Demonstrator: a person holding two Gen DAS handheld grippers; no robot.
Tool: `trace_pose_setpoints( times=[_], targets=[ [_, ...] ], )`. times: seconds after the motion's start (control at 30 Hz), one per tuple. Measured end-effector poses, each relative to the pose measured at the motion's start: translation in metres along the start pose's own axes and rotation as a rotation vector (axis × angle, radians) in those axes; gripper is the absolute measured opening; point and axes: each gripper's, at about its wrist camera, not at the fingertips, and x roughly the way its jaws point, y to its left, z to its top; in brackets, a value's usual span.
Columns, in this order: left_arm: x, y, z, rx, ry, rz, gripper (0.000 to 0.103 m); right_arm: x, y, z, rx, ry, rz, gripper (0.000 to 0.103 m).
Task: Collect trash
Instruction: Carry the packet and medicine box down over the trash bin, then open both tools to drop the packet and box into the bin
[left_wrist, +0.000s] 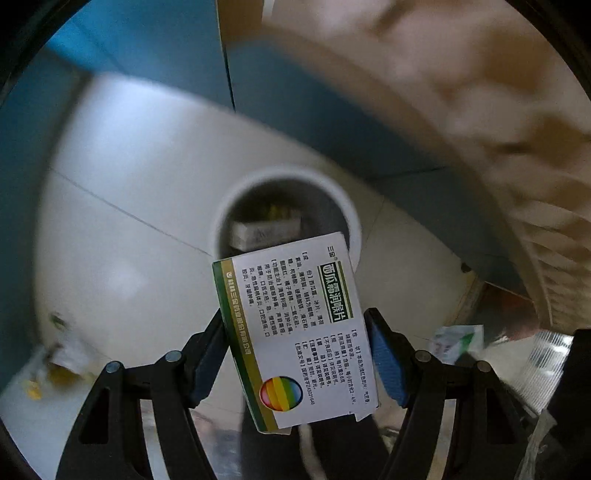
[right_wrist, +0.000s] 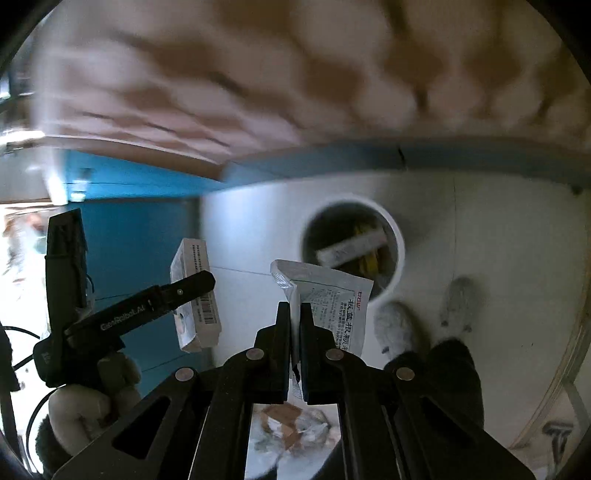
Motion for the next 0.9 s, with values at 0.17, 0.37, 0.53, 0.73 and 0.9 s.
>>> trace_pose_setpoints(
  times=[0.17, 0.37, 0.53, 0.73, 0.9],
  targets=[
    [0.110, 0.024, 0.032, -0.006, 0.090, 0.015, 0.071, 0.113, -0.059, 0.018, 0.062, 0.048, -0.006, 0.004],
    [0.153, 0.053, 0.042, -0.035, 0.109, 0.033, 0.100, 0.203, -0.100, 0.028, 0.093, 0.106, 0.016, 0.005],
    [0.139, 0.059, 0.037, -0.068, 0.063, 0.058, 0.100, 0.238, -0.095, 0.040, 0.064, 0.162, -0.001, 0.010],
    [0.093, 0.065, 0.017, -0.040, -0.055, 0.173, 0.100, 0.239, -0.088, 0.042, 0.052, 0.169, -0.045, 0.043],
    [0.043, 0.059, -0.007, -0.015, -0.135, 0.263, 0.100, 0.213, -0.069, 0.042, 0.002, 0.143, -0.071, 0.051]
  ],
)
